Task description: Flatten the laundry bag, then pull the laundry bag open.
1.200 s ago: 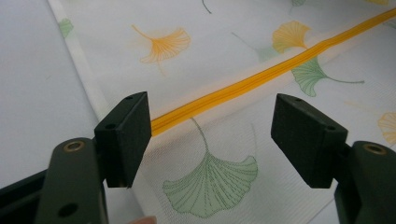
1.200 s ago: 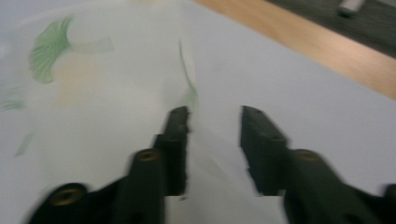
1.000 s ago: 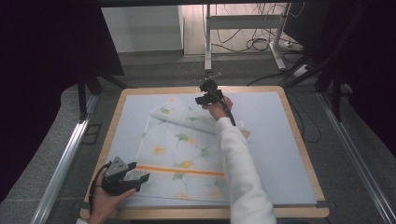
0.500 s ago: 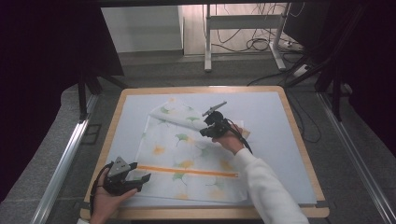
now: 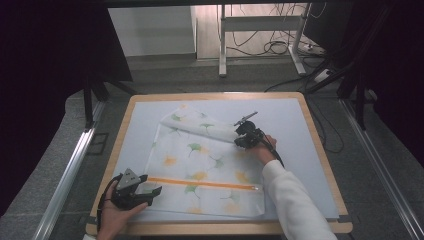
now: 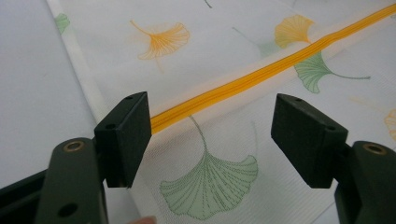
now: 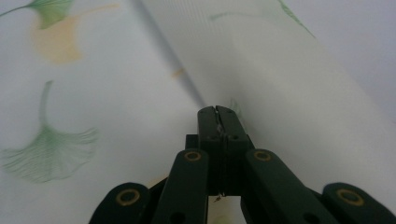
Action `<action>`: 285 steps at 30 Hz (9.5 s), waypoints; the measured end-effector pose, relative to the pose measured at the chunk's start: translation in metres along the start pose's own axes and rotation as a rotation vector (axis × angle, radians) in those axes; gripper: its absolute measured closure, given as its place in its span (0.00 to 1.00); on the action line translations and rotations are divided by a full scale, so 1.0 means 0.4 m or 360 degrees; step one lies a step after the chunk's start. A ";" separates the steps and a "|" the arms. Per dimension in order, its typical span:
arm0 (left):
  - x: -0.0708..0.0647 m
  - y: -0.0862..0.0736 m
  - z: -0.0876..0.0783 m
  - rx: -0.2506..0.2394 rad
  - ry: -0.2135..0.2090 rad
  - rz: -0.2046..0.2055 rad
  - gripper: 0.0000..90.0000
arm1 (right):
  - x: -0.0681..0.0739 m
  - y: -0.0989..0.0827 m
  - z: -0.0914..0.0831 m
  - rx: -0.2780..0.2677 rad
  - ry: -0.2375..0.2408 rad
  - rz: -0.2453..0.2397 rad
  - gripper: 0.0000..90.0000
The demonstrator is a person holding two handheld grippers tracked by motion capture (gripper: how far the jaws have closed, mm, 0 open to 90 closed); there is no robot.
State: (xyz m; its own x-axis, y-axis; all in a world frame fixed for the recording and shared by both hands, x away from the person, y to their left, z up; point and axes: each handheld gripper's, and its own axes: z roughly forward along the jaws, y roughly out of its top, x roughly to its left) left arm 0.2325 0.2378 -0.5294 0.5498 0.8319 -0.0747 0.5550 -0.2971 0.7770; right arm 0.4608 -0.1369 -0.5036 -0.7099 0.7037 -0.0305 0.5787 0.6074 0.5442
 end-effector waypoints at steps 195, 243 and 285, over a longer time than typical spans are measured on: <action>-0.491 0.331 0.462 0.0175 -0.0656 0.0637 0.58 | 0.225 -0.458 -0.258 -0.0174 0.0261 0.0078 0.99; -0.527 0.332 0.456 0.0209 -0.0513 0.0654 1.00 | 0.194 -0.429 -0.242 -0.0173 0.0148 0.0155 0.99; -0.478 0.308 0.411 0.0251 -0.0452 0.0698 1.00 | 0.173 -0.438 -0.240 -0.0194 0.0225 0.0283 1.00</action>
State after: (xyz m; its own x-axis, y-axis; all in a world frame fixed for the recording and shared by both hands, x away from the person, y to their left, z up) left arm 0.2984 -0.0350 -0.5220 0.8857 0.4613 0.0529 0.3102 -0.6726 0.6718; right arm 0.2717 -0.2300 -0.5207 -0.6553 0.7317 0.1875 0.6529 0.4238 0.6278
